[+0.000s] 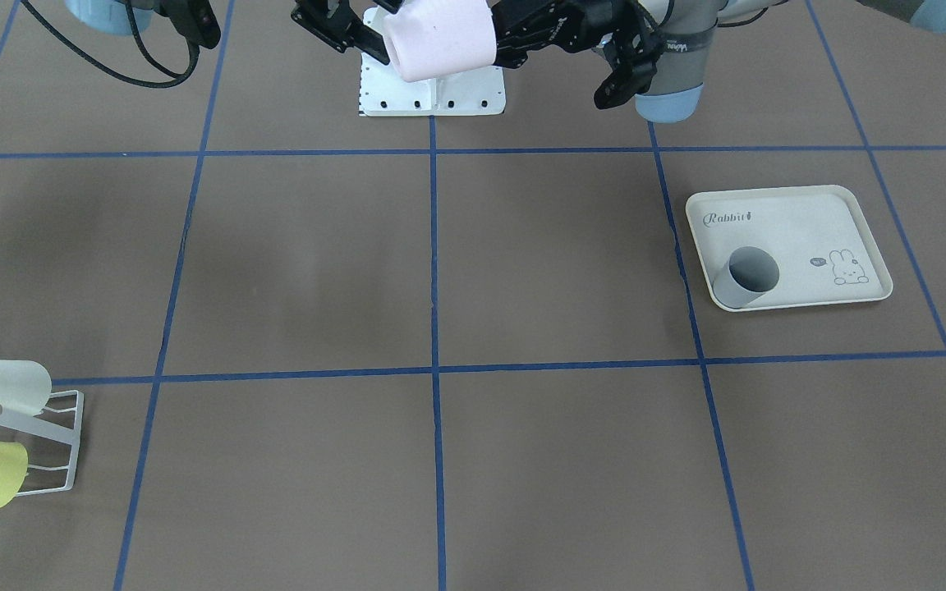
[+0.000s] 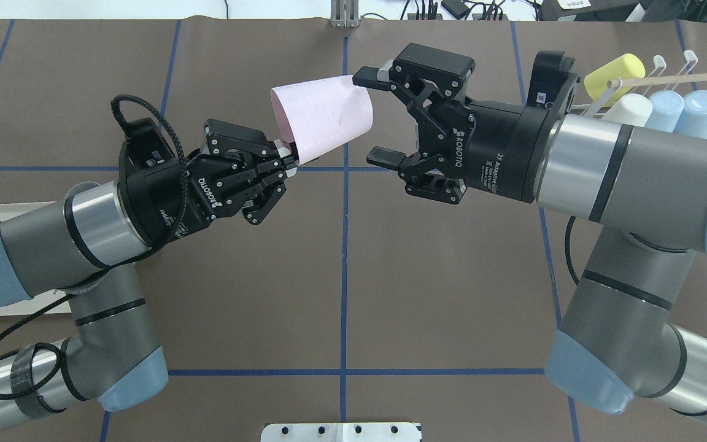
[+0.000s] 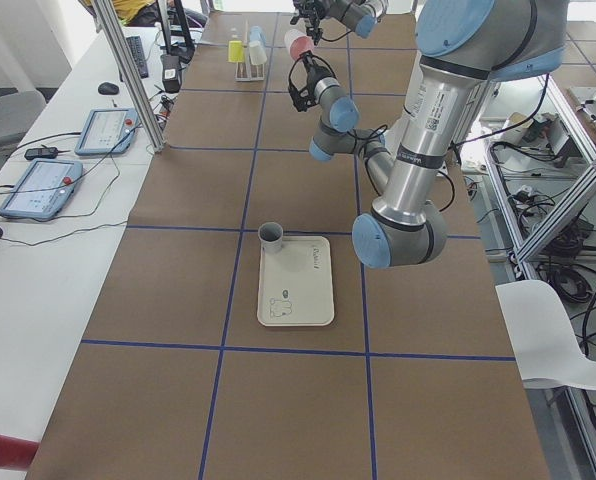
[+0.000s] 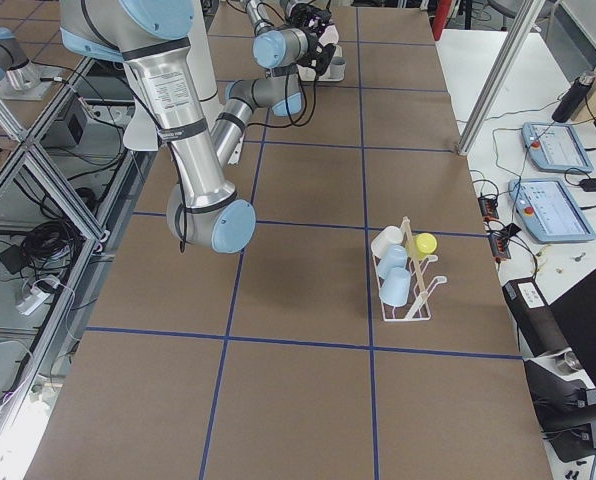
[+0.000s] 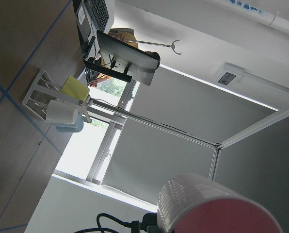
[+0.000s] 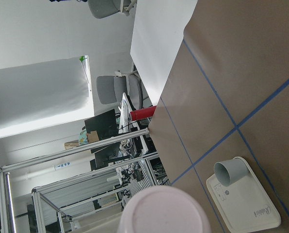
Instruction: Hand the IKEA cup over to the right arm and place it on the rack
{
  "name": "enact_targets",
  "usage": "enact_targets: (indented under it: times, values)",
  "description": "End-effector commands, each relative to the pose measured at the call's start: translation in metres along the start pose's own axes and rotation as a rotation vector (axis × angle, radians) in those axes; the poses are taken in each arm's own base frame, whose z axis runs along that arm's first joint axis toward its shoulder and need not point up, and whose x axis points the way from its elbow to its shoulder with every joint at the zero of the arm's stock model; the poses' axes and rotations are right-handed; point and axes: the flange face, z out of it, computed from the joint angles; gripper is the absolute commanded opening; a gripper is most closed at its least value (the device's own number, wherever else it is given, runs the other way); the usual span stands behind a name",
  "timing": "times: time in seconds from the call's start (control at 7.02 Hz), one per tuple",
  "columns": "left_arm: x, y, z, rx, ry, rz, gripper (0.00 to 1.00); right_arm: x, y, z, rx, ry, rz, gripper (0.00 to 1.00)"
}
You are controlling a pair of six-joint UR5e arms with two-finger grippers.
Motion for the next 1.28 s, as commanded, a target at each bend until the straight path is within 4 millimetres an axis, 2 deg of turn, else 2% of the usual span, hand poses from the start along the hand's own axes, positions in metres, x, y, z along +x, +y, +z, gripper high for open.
enact_targets:
  times: [0.0, 0.43, 1.14]
  values:
    - [-0.002, 0.007, -0.003, -0.046, 0.008, 0.006, 0.00, 0.000, 0.002, -0.001, -0.025, -0.001, -0.001, 0.99]
    - [-0.008, 0.020, 0.005, -0.071, 0.009, -0.014, 0.00, 0.001, 0.002, -0.002, -0.024, 0.003, 0.000, 0.99]
    - [-0.008, 0.020, 0.007, -0.070, 0.010, -0.012, 0.00, 0.003, 0.000, -0.006, -0.031, -0.007, -0.002, 0.99]
